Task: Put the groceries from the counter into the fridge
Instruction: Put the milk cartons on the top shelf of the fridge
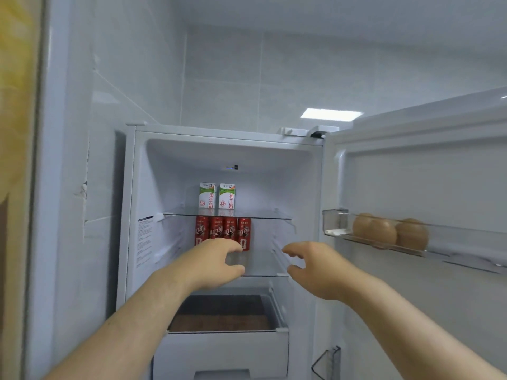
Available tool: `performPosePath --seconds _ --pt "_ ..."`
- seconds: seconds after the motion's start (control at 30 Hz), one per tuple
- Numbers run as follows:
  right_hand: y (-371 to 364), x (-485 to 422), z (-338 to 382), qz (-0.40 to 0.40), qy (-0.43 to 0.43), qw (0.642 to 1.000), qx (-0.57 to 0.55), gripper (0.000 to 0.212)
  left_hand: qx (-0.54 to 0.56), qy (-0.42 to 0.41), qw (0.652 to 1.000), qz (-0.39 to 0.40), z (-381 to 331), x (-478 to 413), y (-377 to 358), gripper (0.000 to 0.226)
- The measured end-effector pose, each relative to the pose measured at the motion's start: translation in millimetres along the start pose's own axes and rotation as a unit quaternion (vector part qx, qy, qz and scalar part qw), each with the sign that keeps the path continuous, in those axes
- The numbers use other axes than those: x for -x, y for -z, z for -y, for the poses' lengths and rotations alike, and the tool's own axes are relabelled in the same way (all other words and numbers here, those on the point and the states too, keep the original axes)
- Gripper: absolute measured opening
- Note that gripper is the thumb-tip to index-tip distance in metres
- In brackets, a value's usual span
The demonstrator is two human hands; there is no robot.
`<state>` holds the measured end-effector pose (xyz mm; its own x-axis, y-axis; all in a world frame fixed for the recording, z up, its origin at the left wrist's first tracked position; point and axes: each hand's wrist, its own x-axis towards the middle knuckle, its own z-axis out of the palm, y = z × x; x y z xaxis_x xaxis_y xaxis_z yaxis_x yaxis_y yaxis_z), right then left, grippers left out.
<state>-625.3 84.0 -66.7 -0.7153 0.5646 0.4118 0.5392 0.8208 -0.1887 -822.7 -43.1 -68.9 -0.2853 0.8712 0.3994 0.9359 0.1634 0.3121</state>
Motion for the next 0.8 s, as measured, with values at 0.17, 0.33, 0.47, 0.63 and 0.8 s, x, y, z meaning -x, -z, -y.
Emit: performPosePath --seconds 0.17,0.33,0.47,0.63,0.8 --pt "7 40 -1 -0.004 0.007 1.000 -0.019 0.047 -0.013 -0.012 1.000 -0.001 -29 30 0 0.061" --pt "15 76 -2 -0.007 0.017 1.000 -0.012 0.046 -0.003 -0.012 1.000 0.001 -58 51 -3 0.058" --pt "26 105 -6 -0.018 0.014 1.000 -0.007 0.046 -0.006 -0.024 1.000 0.004 -84 68 -5 0.056" --pt "32 142 -24 -0.005 -0.008 1.000 0.002 0.047 -0.018 -0.058 0.998 0.008 -111 86 -17 0.050" --pt "50 172 -40 -0.029 -0.035 0.999 0.010 0.046 0.001 -0.079 0.997 0.019 -134 92 -24 0.055"
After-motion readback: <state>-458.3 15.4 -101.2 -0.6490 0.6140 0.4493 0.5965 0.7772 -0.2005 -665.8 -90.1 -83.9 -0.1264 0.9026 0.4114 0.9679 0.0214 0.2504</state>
